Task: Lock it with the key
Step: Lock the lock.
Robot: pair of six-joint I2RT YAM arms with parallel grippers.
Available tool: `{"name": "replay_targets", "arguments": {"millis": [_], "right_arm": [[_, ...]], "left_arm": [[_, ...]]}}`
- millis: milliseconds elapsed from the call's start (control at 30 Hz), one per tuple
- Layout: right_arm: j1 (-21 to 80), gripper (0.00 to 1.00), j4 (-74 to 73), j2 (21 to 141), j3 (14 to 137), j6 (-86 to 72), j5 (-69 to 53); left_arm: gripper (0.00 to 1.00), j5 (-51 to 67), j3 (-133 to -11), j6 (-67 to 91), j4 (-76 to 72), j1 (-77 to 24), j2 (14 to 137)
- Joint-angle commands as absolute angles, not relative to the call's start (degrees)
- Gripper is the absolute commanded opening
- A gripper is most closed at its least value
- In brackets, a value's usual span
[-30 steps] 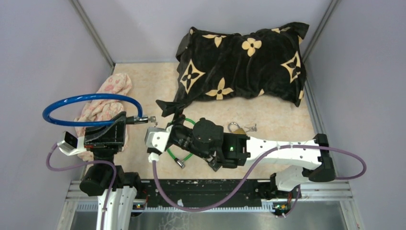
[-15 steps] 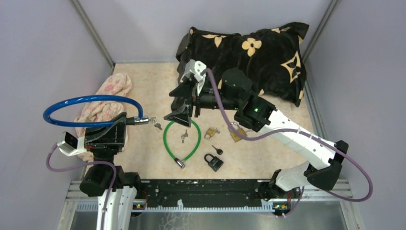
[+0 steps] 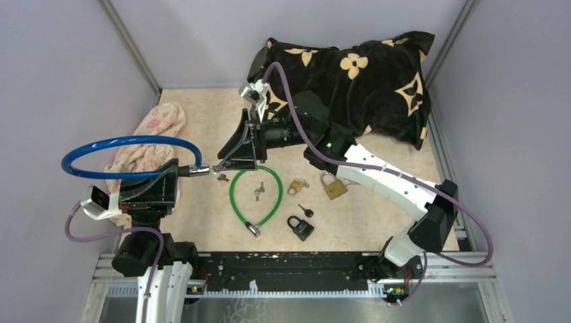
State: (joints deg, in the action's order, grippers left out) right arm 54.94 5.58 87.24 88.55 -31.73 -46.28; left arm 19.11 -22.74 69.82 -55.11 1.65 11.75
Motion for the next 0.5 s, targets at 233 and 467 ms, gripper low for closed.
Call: {"name": "replay_targets", "arguments": {"millis": [233,467], "right_arm": [[54.92,0.46,19.07,88.97,88.27,-41.22,-52.95],[55.72,0.47,15.23,90.39,90.10,-38.92,-52.36]], "left_arm": [[0.00,18.81,-23.47,70.40,-57.43,1.67,10.72],[0.00,18.74,-23.47,70.32,-57.39,1.73,10.80]]}}
